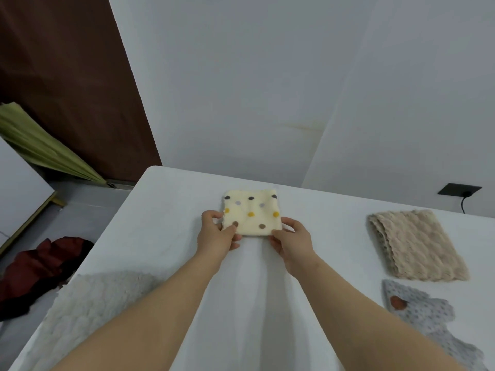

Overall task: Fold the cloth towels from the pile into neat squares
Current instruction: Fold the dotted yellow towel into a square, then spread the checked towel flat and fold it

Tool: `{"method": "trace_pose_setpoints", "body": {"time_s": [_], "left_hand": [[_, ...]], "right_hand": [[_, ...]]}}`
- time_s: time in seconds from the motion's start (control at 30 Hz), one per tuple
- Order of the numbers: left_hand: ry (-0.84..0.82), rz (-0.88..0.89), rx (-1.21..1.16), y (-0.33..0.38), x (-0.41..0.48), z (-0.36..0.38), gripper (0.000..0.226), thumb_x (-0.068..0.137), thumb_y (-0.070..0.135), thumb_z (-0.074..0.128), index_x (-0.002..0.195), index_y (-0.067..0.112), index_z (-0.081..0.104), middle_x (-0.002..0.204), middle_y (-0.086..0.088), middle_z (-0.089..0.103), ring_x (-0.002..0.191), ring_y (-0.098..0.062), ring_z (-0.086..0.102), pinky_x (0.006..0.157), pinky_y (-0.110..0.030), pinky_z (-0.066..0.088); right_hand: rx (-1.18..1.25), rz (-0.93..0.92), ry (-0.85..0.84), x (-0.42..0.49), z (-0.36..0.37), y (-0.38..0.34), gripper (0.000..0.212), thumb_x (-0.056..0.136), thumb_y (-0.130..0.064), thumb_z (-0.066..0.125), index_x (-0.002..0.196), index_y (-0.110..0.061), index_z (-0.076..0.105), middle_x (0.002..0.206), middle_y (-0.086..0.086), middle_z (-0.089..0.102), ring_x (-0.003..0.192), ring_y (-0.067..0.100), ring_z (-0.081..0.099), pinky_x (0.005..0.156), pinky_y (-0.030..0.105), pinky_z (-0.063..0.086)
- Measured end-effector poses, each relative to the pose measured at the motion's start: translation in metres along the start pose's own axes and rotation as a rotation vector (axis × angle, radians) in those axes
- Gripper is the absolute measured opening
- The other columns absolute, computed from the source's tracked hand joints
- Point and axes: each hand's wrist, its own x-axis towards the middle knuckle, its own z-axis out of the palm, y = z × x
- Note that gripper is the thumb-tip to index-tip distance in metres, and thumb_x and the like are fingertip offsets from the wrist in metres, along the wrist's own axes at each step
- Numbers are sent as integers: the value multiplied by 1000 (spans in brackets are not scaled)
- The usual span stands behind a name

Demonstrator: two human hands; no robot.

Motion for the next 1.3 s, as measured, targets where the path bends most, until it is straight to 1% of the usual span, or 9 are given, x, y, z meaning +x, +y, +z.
{"method": "trace_pose_setpoints", "body": {"time_s": [0.17,0.27,0.37,0.5,0.63,0.87,1.03,1.2,1.3], "left_hand": [[44,4,25,5,14,3,23,92,-4,44,79,16,43,95,-2,50,66,-12,61,58,-23,55],[54,19,116,7,15,6,25,92,-6,35,90,14,52,107,-3,51,70,-13,58,60,-23,53],[50,65,332,9,12,10,27,90,-2,38,102,15,56,125,-10,44,85,-25,55,71,-31,51],[41,51,568,8,-9,13,27,93,10,44,119,14,49,131,-9,30,81,-21,47,77,-27,42],[9,98,713,4,-45,14,24,92,17,47,116,14,50,125,-9,41,87,-22,50,77,-30,45],[-195,367,1022,-13,-140,35,22,94,21,43,111,17,56,115,-4,54,106,-20,53,83,-29,44],[-383,493,1109,-48,-210,55,24,95,23,41,114,19,55,115,-1,53,107,-17,50,89,-29,44],[-479,468,1082,-87,-270,74,26,92,31,48,114,19,56,117,-3,56,107,-18,54,91,-31,45],[-494,427,1073,-113,-298,80,39,88,36,54,124,23,49,123,0,53,113,-17,49,95,-31,43]], "right_hand": [[-44,-51,5,12,8,-4,32,85,7,51,110,-13,49,91,1,57,80,18,54,85,31,47],[-68,-75,-32,13,10,-5,35,86,5,51,115,-14,50,106,4,57,94,18,54,85,29,46],[-124,-95,-40,10,10,-3,39,87,0,51,125,-12,49,115,6,53,94,17,52,80,25,46],[-233,-75,10,-6,-4,0,30,88,-6,52,118,-10,52,106,7,54,81,17,51,78,29,45],[-355,-91,27,-35,-35,0,13,88,-8,51,99,-13,55,96,5,54,73,16,50,63,22,42],[-810,-320,-7,-109,-113,0,13,90,-12,45,95,-17,56,81,-4,55,59,9,47,51,20,37],[-1187,-434,-4,-162,-179,23,23,93,-18,45,110,-13,58,100,2,62,80,17,56,71,29,45],[-1271,-433,-71,-205,-231,62,30,92,-25,47,120,-21,56,111,1,63,102,19,57,83,27,44],[-1231,-394,-118,-226,-258,87,34,90,-23,48,124,-23,53,107,1,62,107,20,55,87,28,42]]}}
